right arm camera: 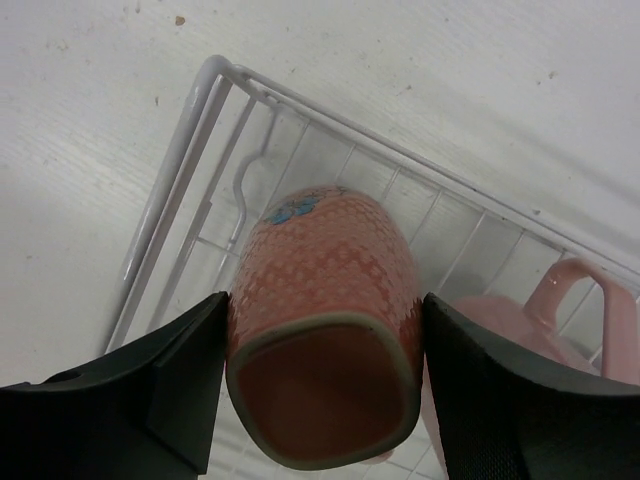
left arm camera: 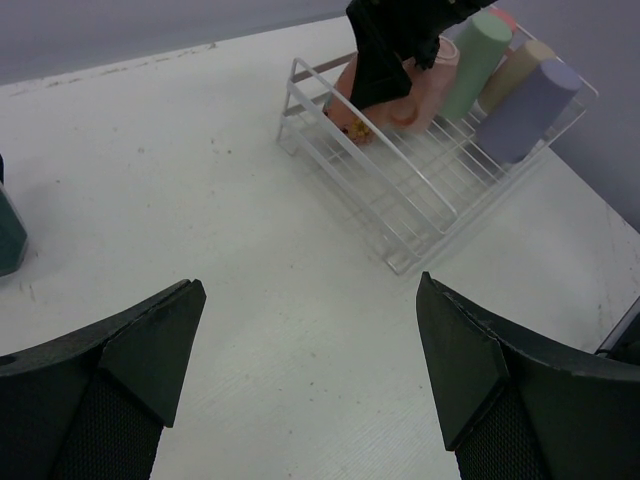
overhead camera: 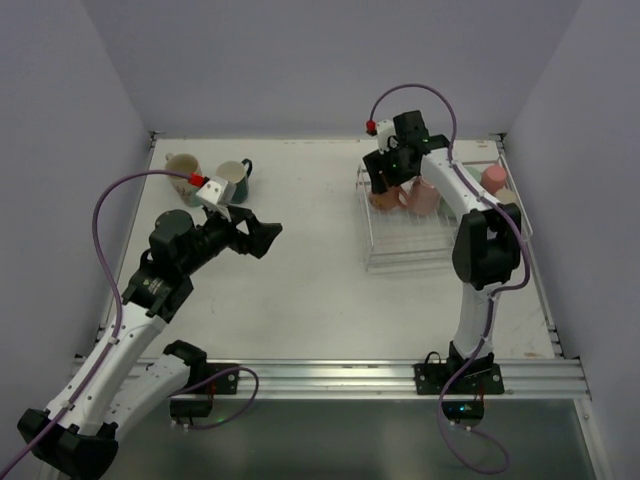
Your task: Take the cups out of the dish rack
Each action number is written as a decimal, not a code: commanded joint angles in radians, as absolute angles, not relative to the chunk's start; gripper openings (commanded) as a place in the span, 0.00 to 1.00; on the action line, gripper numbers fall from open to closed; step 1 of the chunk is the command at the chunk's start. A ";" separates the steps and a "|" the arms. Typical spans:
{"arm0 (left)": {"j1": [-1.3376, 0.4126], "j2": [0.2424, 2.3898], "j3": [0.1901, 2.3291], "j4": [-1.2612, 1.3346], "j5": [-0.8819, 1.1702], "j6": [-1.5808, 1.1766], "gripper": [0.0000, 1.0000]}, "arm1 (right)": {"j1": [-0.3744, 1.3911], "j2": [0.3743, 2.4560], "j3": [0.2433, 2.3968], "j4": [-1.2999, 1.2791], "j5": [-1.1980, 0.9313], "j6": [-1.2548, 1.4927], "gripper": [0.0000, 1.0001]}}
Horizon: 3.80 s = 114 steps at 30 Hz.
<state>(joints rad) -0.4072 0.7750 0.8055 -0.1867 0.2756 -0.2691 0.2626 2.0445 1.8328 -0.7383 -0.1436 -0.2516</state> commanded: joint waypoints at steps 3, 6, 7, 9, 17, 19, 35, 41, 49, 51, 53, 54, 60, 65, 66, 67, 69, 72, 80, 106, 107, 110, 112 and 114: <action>-0.413 0.781 0.808 -0.126 0.296 -0.274 0.95 | 0.267 1.795 1.822 -0.604 -0.123 -0.163 0.29; -0.413 0.799 0.828 -0.107 0.351 -0.310 0.95 | 0.265 1.735 1.795 -0.578 -0.089 -0.103 0.28; -0.413 0.810 0.836 -0.103 0.365 -0.319 0.94 | 0.265 1.692 1.784 -0.563 -0.057 -0.069 0.28; -0.413 0.830 0.863 -0.080 0.414 -0.354 0.94 | 0.264 1.619 1.731 -0.526 -0.025 -0.014 0.24; -0.414 0.926 0.842 0.222 0.595 -0.578 0.94 | 0.259 1.309 1.410 -0.295 -0.230 0.334 0.19; -0.416 0.965 0.821 0.290 0.609 -0.655 0.94 | 0.259 1.238 1.242 -0.099 -0.378 0.481 0.19; -0.505 1.241 0.824 0.564 0.621 -0.862 0.94 | 0.307 1.180 0.735 0.819 -0.739 1.150 0.19; -0.551 1.275 0.838 0.577 0.617 -0.871 0.92 | 0.310 1.238 0.722 0.916 -0.779 1.204 0.20; -0.561 1.264 0.842 0.583 0.611 -0.876 0.78 | 0.316 1.232 0.716 0.878 -0.756 1.174 0.20; -0.563 1.249 0.854 0.534 0.586 -0.826 0.78 | 0.316 1.206 0.715 0.833 -0.743 1.137 0.20; -0.563 1.235 0.870 0.434 0.528 -0.764 0.80 | 0.314 1.189 0.713 0.807 -0.724 1.108 0.20; -0.563 1.220 0.873 0.411 0.511 -0.752 0.81 | 0.316 1.174 0.712 0.786 -0.713 1.100 0.20; -0.563 1.203 0.880 0.410 0.535 -0.746 0.79 | 0.314 1.183 0.710 0.775 -0.704 1.094 0.20; -0.561 1.198 0.882 0.420 0.555 -0.759 0.75 | 0.334 1.200 0.721 0.767 -0.713 1.086 0.20; -0.563 1.203 0.879 0.449 0.578 -0.770 0.73 | 0.339 1.203 0.721 0.765 -0.710 1.085 0.20; -0.563 1.206 0.871 0.466 0.589 -0.782 0.72 | 0.348 1.209 0.722 0.768 -0.709 1.083 0.20; -0.563 1.216 0.862 0.518 0.610 -0.822 0.67 | 0.356 1.218 0.730 0.772 -0.709 1.081 0.20; -0.561 1.224 0.850 0.552 0.640 -0.857 0.52 | 0.362 1.239 0.735 0.773 -0.707 1.081 0.20; -0.563 1.170 0.884 0.419 0.591 -0.784 0.38 | 0.361 1.230 0.726 0.776 -0.684 1.068 0.20; -0.563 1.160 0.977 0.182 0.345 -0.601 0.00 | 0.382 1.331 0.686 0.963 -0.756 1.172 0.99; -0.563 1.164 0.968 0.217 0.374 -0.612 0.00 | 0.382 1.341 0.690 0.965 -0.764 1.184 0.99; -0.563 1.164 0.997 0.171 0.327 -0.586 0.00 | 0.374 1.339 0.681 0.953 -0.730 1.171 0.99; -0.563 1.157 1.026 0.117 0.278 -0.520 0.00 | 0.353 1.324 0.676 0.921 -0.707 1.148 0.99; -0.563 1.157 1.078 0.036 0.206 -0.471 0.00 | 0.341 1.313 0.684 0.876 -0.687 1.102 0.99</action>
<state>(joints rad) -0.5747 1.1629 0.9710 0.0544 0.3603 -0.5938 0.3515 1.3529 0.6575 0.8757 -0.6979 1.1538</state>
